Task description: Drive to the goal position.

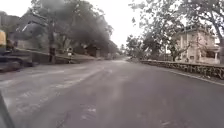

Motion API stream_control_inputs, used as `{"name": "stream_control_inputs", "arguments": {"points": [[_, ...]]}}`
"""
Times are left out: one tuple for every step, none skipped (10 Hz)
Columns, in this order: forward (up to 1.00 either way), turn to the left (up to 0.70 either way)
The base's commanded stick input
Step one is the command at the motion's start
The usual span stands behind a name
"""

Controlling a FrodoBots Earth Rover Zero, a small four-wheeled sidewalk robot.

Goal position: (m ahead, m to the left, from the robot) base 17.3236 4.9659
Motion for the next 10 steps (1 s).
{"name": "stream_control_inputs", "arguments": {"points": [[0.7,0.0],[0.7,0.0],[0.7,0.0],[0.7,0.0],[0.7,0.0],[0.7,0.0],[0.7,0.0],[0.7,0.0],[0.7,0.0],[0.7,0.0]]}}
